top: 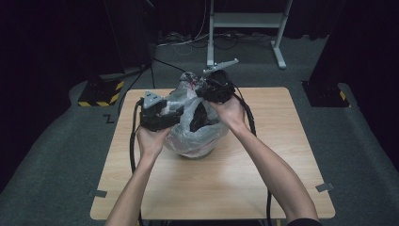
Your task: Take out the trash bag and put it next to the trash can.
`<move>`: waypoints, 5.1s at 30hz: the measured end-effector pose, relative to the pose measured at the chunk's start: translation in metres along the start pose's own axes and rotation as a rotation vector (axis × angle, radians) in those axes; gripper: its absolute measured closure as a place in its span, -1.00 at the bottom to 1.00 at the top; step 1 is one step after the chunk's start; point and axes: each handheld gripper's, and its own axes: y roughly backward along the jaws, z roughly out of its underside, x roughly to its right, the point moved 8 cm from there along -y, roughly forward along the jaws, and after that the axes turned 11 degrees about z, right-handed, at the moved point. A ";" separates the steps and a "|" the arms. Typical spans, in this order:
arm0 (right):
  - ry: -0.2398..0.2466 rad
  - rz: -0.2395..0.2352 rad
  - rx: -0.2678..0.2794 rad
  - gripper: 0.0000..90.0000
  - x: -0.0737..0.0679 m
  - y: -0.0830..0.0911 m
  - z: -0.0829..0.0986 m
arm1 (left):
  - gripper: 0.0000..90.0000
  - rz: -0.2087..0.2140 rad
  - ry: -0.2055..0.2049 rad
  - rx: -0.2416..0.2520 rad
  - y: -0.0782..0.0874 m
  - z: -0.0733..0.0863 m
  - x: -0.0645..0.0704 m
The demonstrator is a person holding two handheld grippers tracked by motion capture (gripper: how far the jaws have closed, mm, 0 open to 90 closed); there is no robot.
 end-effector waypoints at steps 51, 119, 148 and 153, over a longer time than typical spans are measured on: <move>0.020 -0.073 0.143 0.97 0.000 0.073 -0.028 | -0.28 -0.176 0.192 -0.077 0.020 0.097 -0.088; -0.142 0.242 0.119 0.97 0.163 0.147 0.054 | -0.24 -0.306 0.191 -0.311 -0.049 0.195 -0.112; -0.141 0.213 0.004 0.97 0.170 0.070 0.096 | -0.34 -0.331 0.170 -0.276 -0.044 0.200 -0.116; -0.127 0.219 -0.013 0.97 0.170 0.057 0.099 | -0.34 -0.331 0.170 -0.277 -0.044 0.200 -0.116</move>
